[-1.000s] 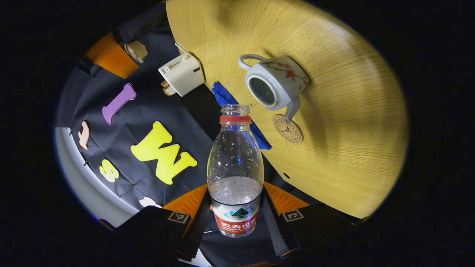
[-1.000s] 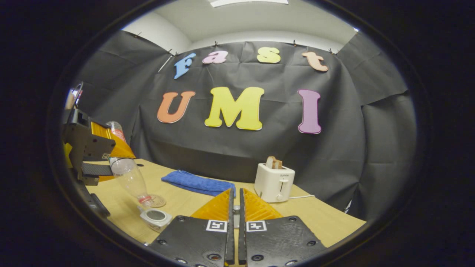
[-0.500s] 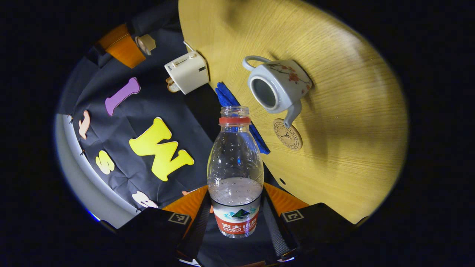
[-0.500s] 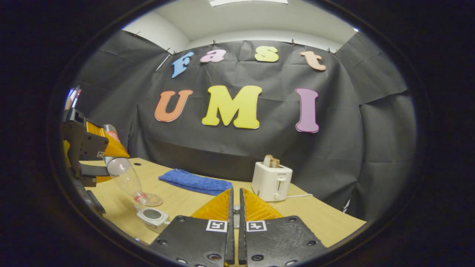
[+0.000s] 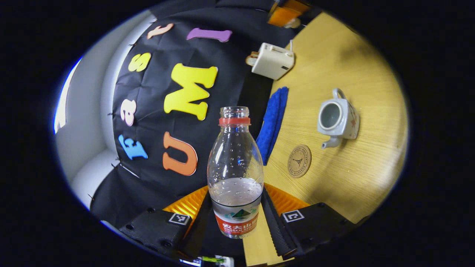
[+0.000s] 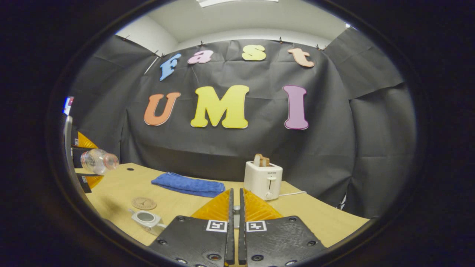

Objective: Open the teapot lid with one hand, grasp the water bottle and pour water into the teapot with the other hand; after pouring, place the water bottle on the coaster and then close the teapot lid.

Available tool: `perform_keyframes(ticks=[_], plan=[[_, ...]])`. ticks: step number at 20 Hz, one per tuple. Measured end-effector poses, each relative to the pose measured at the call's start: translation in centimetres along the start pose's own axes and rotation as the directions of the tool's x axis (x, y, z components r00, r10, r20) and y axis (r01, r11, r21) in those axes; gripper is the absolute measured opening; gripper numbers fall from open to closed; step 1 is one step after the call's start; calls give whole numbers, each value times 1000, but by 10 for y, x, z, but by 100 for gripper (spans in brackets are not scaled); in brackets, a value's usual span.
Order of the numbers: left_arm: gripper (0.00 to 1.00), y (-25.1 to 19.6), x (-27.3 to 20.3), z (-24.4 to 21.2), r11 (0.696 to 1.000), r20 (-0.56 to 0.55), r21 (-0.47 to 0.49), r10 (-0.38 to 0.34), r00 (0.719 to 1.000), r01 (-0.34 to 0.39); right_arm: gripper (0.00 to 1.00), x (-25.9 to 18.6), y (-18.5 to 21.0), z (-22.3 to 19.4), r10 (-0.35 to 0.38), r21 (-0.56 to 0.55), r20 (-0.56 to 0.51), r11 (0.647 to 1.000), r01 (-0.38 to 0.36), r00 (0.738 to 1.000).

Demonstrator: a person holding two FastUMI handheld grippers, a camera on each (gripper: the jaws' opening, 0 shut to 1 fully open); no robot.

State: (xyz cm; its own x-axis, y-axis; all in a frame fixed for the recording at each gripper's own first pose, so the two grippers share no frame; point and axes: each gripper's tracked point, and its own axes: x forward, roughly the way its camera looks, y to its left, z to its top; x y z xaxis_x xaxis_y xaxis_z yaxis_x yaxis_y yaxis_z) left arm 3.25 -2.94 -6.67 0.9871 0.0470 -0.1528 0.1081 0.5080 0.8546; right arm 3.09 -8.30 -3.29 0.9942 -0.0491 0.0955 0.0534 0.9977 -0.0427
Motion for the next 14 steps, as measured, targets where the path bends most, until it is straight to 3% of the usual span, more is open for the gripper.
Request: perform_keyframes(ticks=[3, 9, 11, 14], plan=[[75, 11, 0, -1, 977, 13, -213, 14, 1000, -11, 4, -1, 9, -4, 9, 6, -17, 1000, -9, 1000], [75, 28, 9, -5, 869, 32, -494, 46, 998, -24, 4, -7, 35, -2, 35, -40, 0, 999, -35, 999], [75, 35, 15, 1, 801, 47, -598, 65, 997, -24, 4, -7, 43, -3, 51, -50, 3, 997, -51, 999], [75, 25, 30, 19, 635, 118, -770, 43, 992, 64, 4, -8, 52, -7, 68, -72, 5, 995, -68, 998]])
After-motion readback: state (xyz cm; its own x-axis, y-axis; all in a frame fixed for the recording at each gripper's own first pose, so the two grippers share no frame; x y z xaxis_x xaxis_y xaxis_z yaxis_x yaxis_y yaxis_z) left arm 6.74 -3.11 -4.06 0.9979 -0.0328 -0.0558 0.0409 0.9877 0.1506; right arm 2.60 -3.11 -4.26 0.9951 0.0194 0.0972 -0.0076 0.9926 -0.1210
